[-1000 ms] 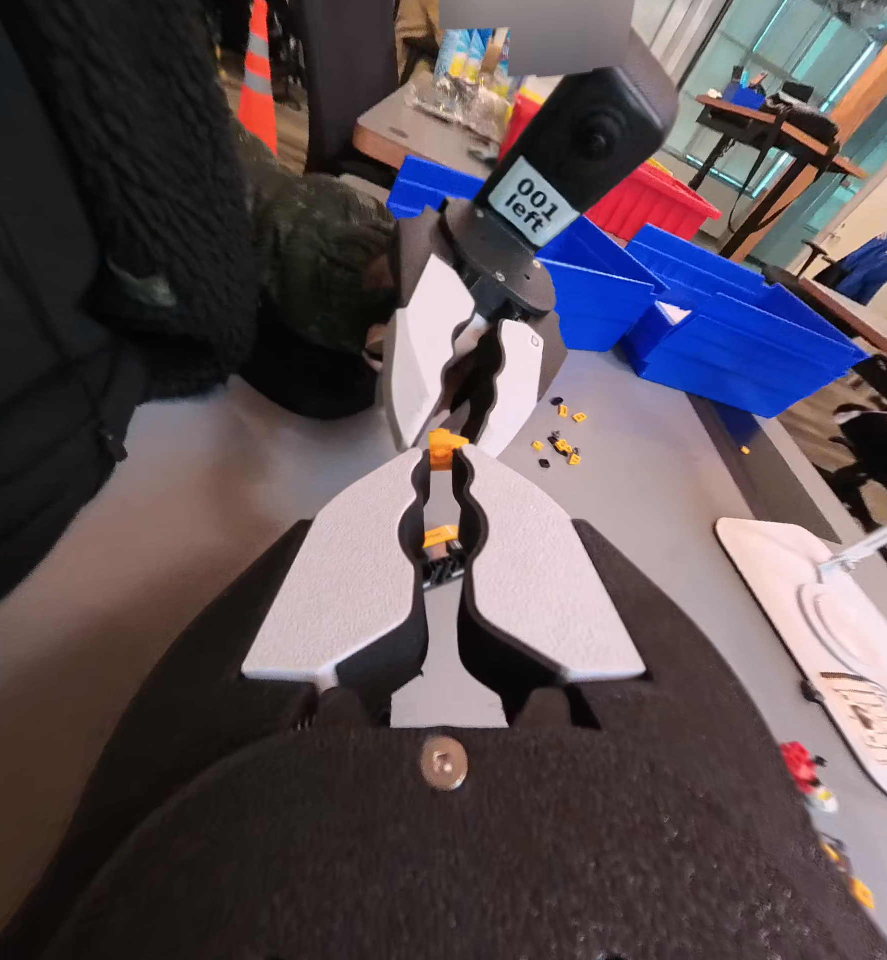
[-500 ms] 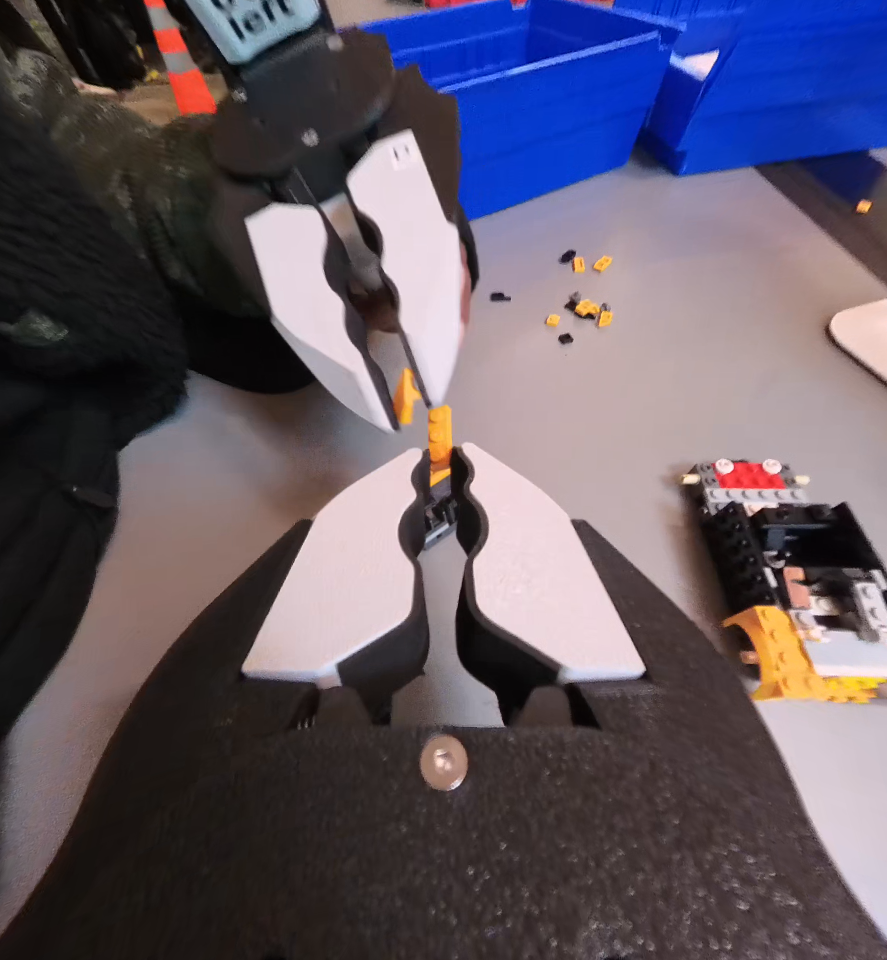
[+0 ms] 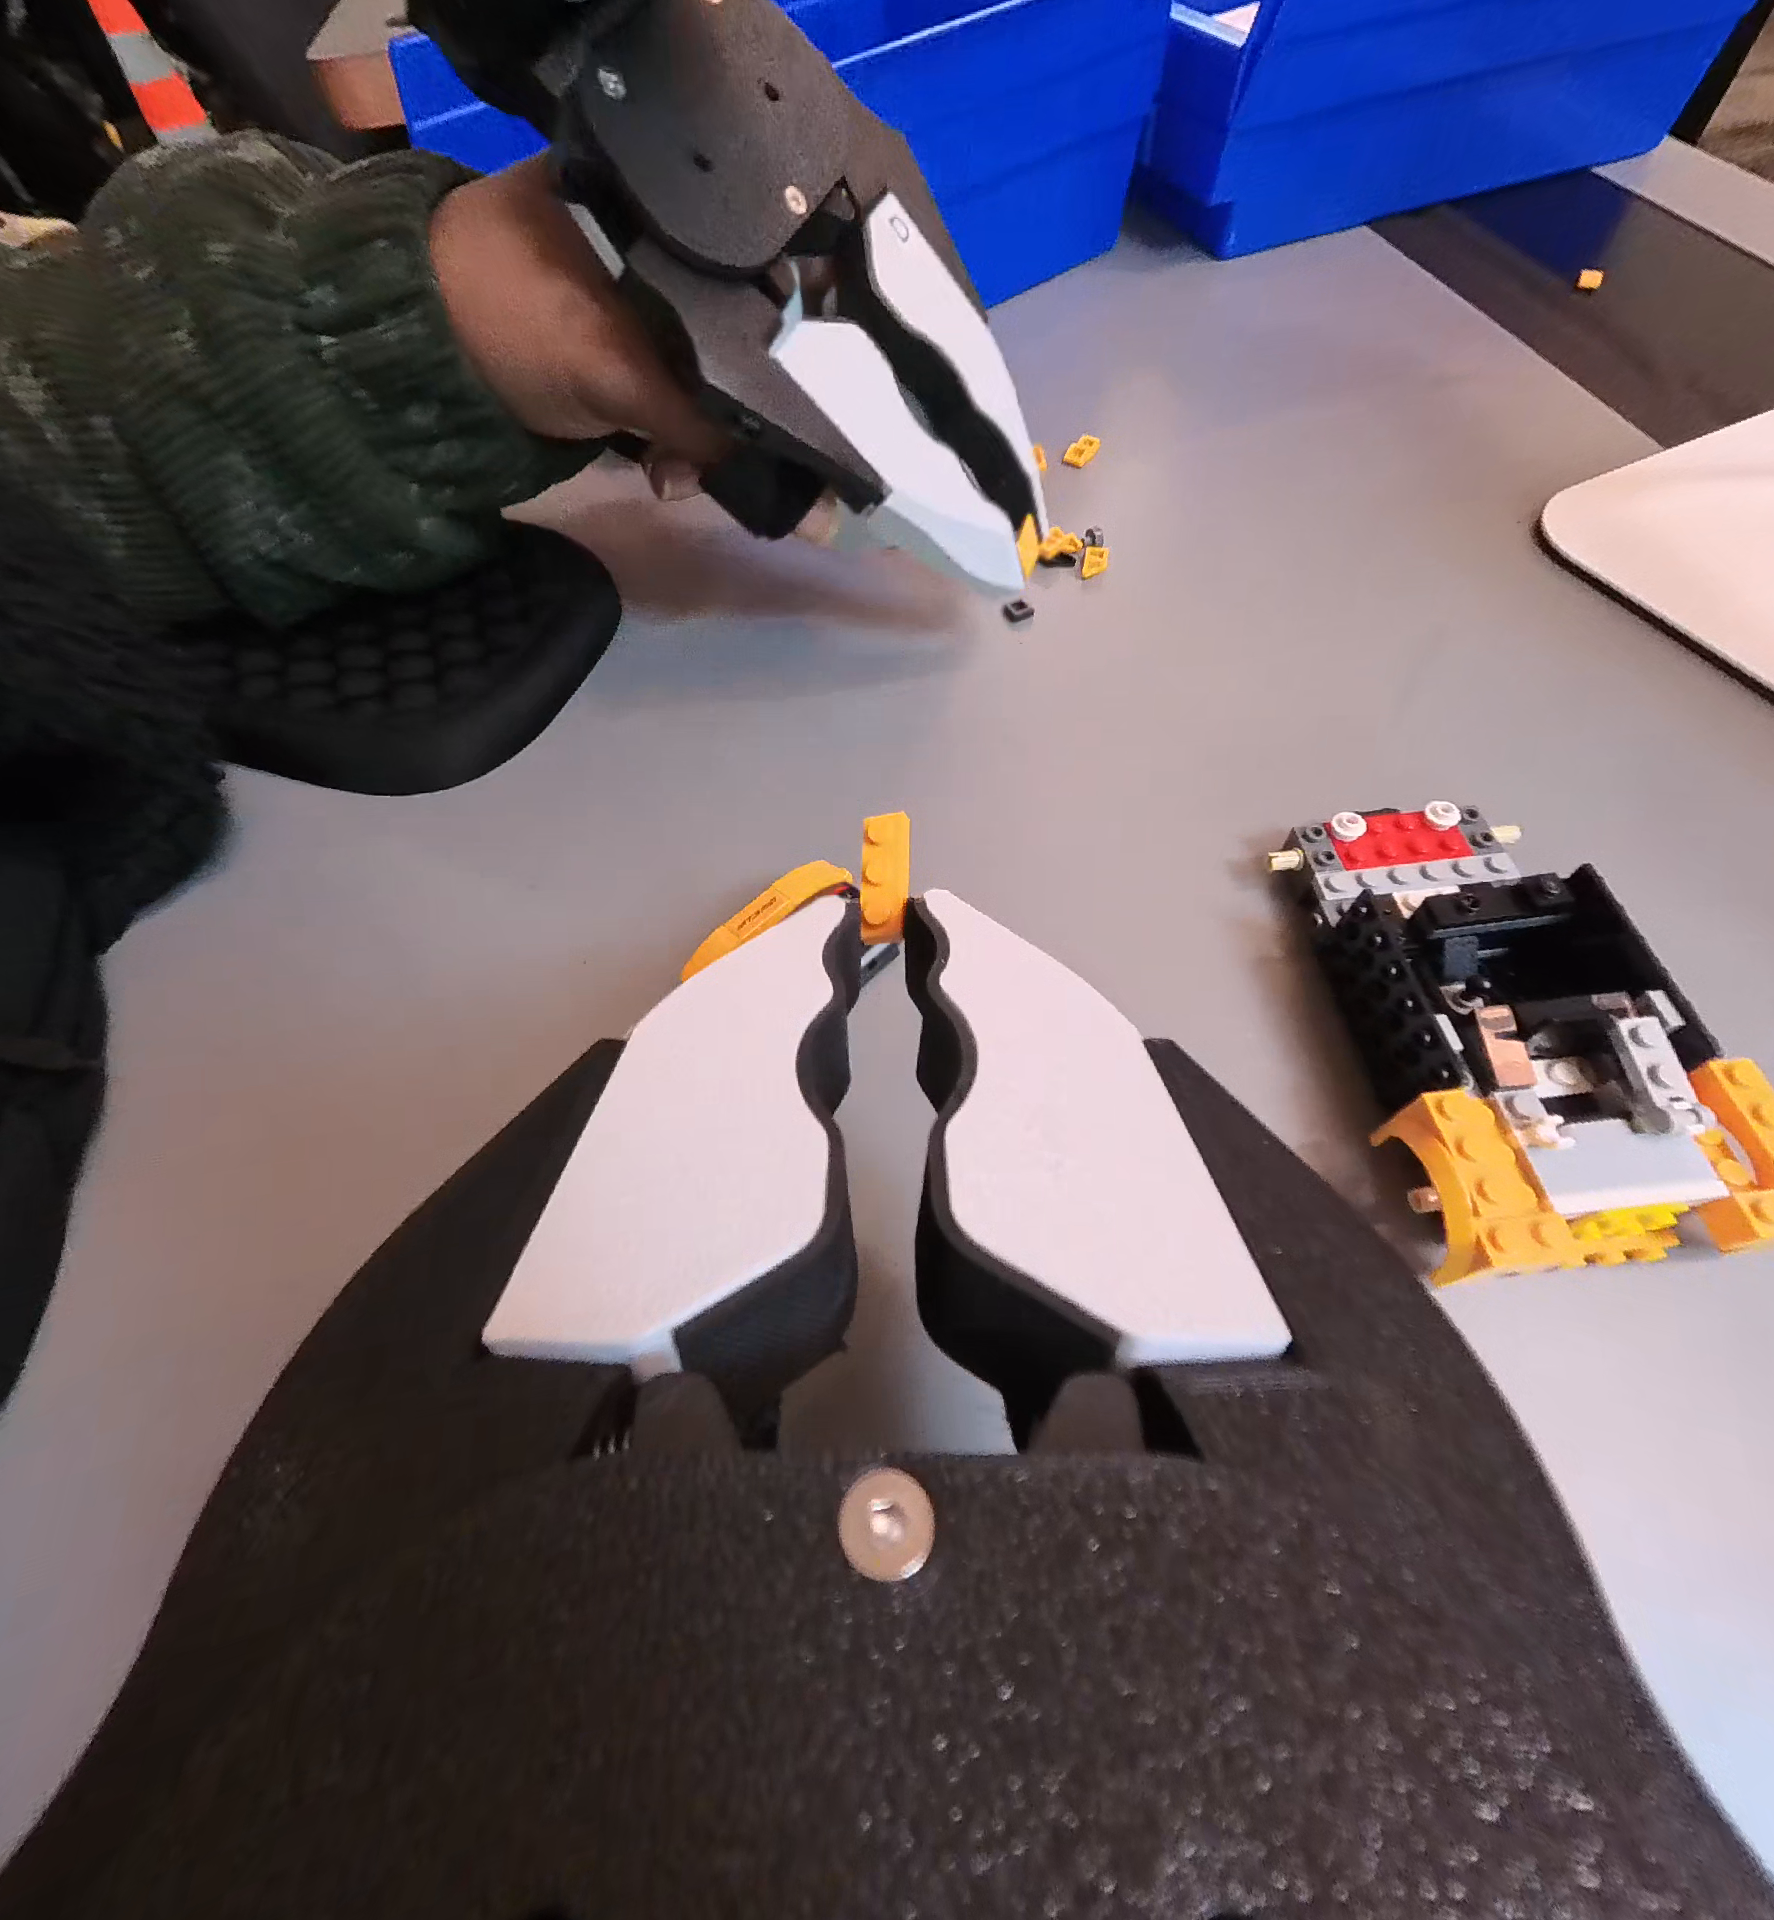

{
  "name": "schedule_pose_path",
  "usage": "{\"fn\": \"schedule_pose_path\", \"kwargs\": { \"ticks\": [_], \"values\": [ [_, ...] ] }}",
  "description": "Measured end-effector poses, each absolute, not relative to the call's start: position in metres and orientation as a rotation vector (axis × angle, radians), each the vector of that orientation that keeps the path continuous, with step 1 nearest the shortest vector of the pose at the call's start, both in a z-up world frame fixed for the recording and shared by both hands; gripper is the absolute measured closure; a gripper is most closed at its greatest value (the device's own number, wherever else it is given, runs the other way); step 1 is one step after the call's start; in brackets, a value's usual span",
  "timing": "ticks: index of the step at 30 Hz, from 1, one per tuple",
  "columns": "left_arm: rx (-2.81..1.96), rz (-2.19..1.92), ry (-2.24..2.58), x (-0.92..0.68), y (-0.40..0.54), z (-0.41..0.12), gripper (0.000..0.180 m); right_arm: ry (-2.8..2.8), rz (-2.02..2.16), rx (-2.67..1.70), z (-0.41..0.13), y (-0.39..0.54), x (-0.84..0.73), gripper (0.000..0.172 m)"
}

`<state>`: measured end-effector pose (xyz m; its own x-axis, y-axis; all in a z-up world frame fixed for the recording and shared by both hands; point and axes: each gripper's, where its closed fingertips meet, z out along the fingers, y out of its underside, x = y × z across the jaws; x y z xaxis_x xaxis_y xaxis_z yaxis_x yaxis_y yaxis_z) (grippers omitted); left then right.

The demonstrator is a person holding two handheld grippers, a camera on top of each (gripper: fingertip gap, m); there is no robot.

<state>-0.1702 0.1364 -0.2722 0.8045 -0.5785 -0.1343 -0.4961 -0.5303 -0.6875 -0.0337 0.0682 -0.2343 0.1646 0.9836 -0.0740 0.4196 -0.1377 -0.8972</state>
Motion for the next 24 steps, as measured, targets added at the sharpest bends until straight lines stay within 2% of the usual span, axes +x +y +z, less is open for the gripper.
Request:
{"fn": "schedule_pose_path", "kwargs": {
  "ticks": [2,7,9,17,24],
  "values": [
    [-2.262,-0.055,0.751,-0.184,0.141,-0.274,0.158,-1.362,0.921,-1.677,-0.235,0.069,-0.033,0.164],
    [-2.291,0.036,0.789,-0.193,0.142,-0.281,0.128,-1.362,0.909,-1.675,-0.236,0.070,-0.032,0.164],
    [-2.236,0.007,0.861,-0.183,0.140,-0.277,0.123,-1.352,0.903,-1.669,-0.235,0.072,-0.032,0.164],
    [-1.868,-0.809,1.103,-0.090,0.080,-0.229,0.143,-1.361,1.017,-1.485,-0.213,0.053,-0.042,0.164],
    [-1.540,-0.815,1.330,-0.050,0.039,-0.209,0.155,-1.398,1.159,-1.432,-0.206,0.034,-0.046,0.164]
  ]
}}
